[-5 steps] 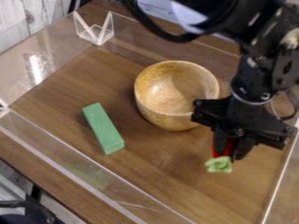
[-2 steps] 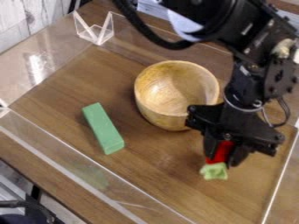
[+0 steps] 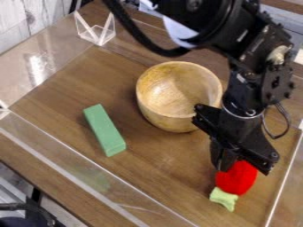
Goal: Move the red object to the right side of the table
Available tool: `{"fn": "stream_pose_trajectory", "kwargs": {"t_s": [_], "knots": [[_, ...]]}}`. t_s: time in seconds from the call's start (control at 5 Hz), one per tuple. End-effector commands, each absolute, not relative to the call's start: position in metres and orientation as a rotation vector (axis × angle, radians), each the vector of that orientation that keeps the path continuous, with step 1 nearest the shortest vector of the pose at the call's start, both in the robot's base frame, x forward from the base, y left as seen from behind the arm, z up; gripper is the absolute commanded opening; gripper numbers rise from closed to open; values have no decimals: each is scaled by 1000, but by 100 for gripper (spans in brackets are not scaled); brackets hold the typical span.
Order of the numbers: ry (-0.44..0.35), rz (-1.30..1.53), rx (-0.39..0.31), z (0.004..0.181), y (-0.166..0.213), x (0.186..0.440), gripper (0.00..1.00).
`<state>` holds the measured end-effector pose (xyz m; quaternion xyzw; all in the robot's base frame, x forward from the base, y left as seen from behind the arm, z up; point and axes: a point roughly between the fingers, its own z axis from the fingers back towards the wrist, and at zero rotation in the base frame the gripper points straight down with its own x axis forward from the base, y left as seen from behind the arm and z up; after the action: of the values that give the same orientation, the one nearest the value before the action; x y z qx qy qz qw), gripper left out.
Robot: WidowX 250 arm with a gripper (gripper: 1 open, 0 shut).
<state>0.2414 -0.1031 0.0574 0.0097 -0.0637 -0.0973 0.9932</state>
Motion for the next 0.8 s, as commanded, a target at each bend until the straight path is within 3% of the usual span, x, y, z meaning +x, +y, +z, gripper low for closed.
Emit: {"fn": "stream_pose_trajectory", "kwargs": {"t_s": [0.0, 0.2, 0.6], "knots": [[-163, -204, 16, 77, -104, 244, 100], [-163, -219, 27, 90, -103, 242, 100], [-189, -64, 57, 156, -56, 228, 100]]}}
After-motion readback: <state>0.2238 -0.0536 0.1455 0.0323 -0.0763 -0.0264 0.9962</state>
